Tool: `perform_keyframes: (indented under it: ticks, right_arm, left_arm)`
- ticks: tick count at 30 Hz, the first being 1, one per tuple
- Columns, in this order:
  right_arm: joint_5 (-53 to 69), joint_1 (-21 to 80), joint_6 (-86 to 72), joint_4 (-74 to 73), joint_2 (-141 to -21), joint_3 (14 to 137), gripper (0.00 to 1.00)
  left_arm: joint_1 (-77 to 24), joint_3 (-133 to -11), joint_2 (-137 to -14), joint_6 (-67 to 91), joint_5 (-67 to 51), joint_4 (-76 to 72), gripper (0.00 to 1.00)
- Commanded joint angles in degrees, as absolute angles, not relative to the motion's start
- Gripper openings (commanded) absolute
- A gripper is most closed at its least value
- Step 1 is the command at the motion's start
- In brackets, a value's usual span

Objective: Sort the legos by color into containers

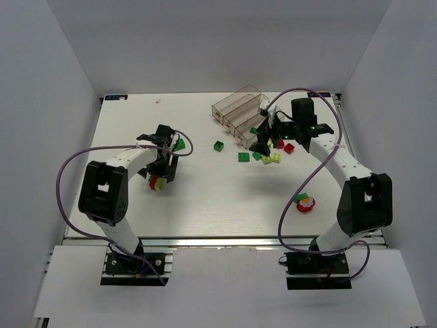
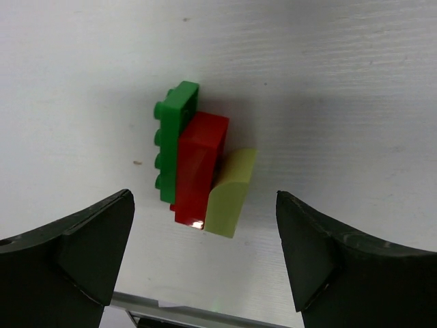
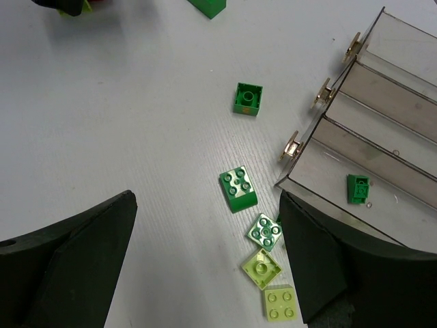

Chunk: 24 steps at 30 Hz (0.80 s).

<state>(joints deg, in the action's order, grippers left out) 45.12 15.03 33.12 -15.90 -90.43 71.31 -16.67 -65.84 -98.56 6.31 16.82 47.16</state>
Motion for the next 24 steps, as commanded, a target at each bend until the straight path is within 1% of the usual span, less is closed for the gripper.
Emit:
perform_keyframes:
  ticks: [1,9,10,14,19,20,23,24]
  right_arm:
    - [45.4,14.9,32.8,-14.3,-90.6,71.7,0.90]
    - [45.4,14.8,32.6,-14.2,-90.6,71.8,0.89]
    - [45.3,14.9,32.7,-14.2,-90.6,71.8,0.90]
    - [45.1,14.8,33.2,-14.9,-90.3,71.8,0.89]
    - [45.1,14.9,33.1,-15.0,-89.9,71.2,0.89]
    - [45.2,14.9,33.1,-15.0,-89.9,71.0,0.89]
    - [46.3,14.9,33.8,-15.9,-89.8,71.0,0.89]
    - [47.7,14.9,34.2,-17.1,-89.8,71.2,0.89]
  left_arm:
    - [-16.7,-64.1,-97.5,2.9,13.5,44.5,0.94]
    - [-15.5,-61.2,-98.5,1.1,9.2,40.3,0.91]
    - [-14.9,-61.2,-98.8,1.1,8.8,39.8,0.88]
    - [-14.1,-61.1,-99.8,1.3,7.5,39.2,0.83]
    - [-13.5,-59.9,-98.1,3.2,7.0,37.4,0.76]
    - [-13.4,-59.7,-97.7,3.6,7.0,37.0,0.73]
    - [-13.4,-59.3,-96.2,5.5,6.8,36.3,0.52]
    - [-13.4,-59.2,-95.7,6.6,6.5,36.0,0.43]
